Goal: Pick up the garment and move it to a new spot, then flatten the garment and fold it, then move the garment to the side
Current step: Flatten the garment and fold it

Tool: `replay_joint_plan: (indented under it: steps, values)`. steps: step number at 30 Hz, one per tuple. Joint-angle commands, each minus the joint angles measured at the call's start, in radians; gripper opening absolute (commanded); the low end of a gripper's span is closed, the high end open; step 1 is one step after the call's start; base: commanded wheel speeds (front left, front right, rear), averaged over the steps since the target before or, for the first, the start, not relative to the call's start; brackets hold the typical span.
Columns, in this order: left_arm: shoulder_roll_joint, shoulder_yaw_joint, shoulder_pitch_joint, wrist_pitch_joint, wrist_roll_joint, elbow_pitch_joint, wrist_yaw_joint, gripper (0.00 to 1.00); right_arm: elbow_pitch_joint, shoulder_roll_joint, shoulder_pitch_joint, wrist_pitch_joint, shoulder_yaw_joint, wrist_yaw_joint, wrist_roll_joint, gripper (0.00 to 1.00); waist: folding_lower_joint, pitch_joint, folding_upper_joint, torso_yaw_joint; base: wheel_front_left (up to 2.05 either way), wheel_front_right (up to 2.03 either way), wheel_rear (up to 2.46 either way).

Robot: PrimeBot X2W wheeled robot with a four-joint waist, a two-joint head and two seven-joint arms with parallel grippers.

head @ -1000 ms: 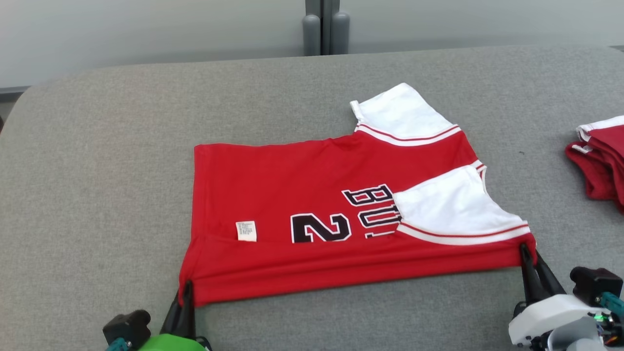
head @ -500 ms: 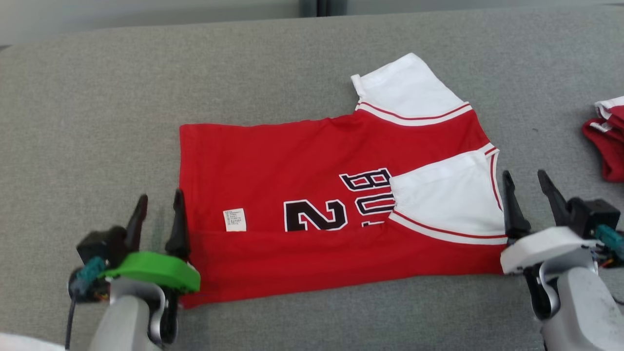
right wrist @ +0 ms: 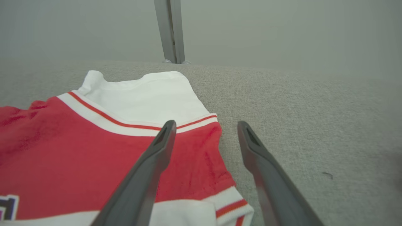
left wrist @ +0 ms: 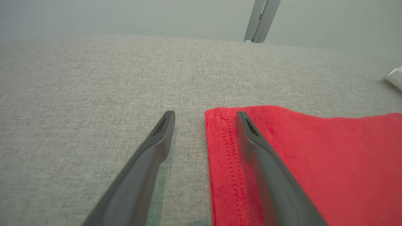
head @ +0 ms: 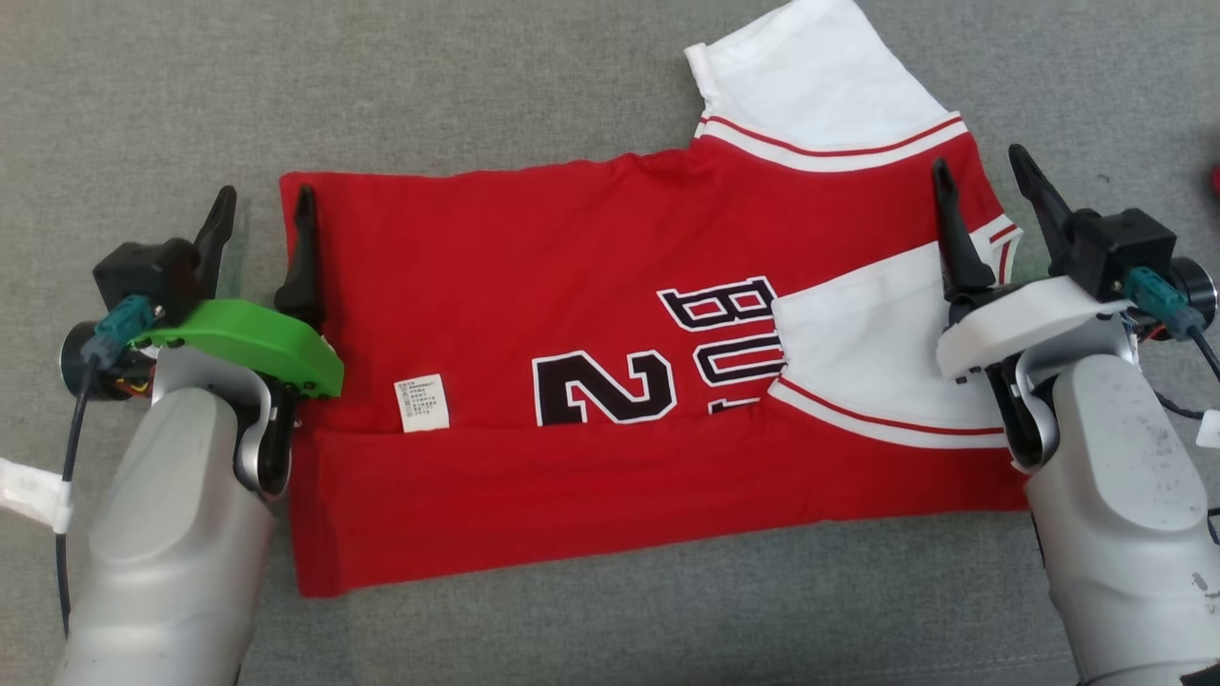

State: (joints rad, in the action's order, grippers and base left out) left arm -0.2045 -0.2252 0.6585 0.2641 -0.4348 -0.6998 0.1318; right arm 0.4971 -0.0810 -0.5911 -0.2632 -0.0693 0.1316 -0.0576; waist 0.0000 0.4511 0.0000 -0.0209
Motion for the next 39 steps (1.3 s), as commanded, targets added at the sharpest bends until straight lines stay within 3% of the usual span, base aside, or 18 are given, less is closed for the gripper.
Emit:
replay_joint_plan:
  steps: [1,6,7,8,10,14,25,31,32,33,34,39]
  values:
    - [-0.012,-0.014,0.033,0.000,-0.013,-0.024,-0.003,1.00,0.010,-0.009,-0.025,-0.002,0.006,-0.002,0.014,1.00,0.0000,0.049,0.0000,-0.007,0.00,0.00,0.00]
    - [-0.015,-0.074,0.070,-0.001,-0.043,-0.089,-0.003,1.00,0.043,-0.015,-0.084,-0.002,0.020,-0.002,0.035,1.00,0.0000,0.063,0.0000,-0.004,0.00,0.00,0.00]
    - [-0.016,-0.089,0.075,-0.002,-0.041,-0.104,-0.003,0.87,0.051,-0.019,-0.093,-0.002,0.023,-0.002,0.040,1.00,0.0000,0.064,0.0000,-0.002,0.00,0.00,0.00]
    - [-0.014,-0.101,0.080,-0.004,-0.047,-0.123,-0.003,0.49,0.064,-0.023,-0.106,-0.002,0.025,-0.002,0.045,1.00,0.0000,0.065,0.0000,0.001,0.00,0.00,0.00]
    - [-0.014,-0.128,0.089,-0.006,-0.039,-0.144,-0.003,0.00,0.090,-0.034,-0.138,0.005,0.032,-0.002,0.060,1.00,0.0000,0.066,0.0000,0.008,0.00,0.00,0.00]
    - [-0.005,-0.161,0.107,-0.006,-0.060,-0.144,-0.003,0.00,0.139,-0.059,-0.213,0.042,0.038,-0.002,0.080,1.00,0.0000,0.073,0.0000,0.034,0.00,0.00,0.00]
    - [0.032,-0.107,0.101,0.000,-0.016,0.013,-0.003,0.00,0.300,-0.119,-0.437,0.194,0.094,-0.002,0.092,1.00,0.0000,0.104,0.0000,0.138,0.00,0.00,0.00]
    - [0.052,-0.113,0.084,0.000,-0.013,0.043,-0.003,0.00,0.396,-0.119,-0.497,0.244,0.094,-0.002,0.109,1.00,0.0000,0.117,0.0000,0.168,0.00,0.00,0.00]
    - [0.054,-0.114,0.084,0.000,-0.013,0.045,-0.003,0.00,0.411,-0.118,-0.503,0.251,0.100,-0.002,0.112,0.91,0.0000,0.118,0.0000,0.170,0.00,0.00,0.00]
    - [0.056,-0.115,0.083,0.000,-0.015,0.047,-0.003,0.00,0.428,-0.119,-0.505,0.258,0.103,-0.002,0.112,0.38,0.0000,0.118,0.0000,0.173,0.00,0.00,0.00]
    - [0.057,-0.115,0.082,0.000,-0.017,0.048,-0.003,0.00,0.437,-0.120,-0.508,0.254,0.100,-0.002,0.107,0.00,0.0000,0.119,0.0000,0.174,0.00,0.00,0.00]
    - [0.054,-0.084,0.083,0.000,-0.008,0.077,-0.003,0.00,0.423,-0.148,-0.547,0.147,0.043,-0.002,0.139,0.00,0.0000,0.113,0.0000,0.174,0.00,0.00,0.00]
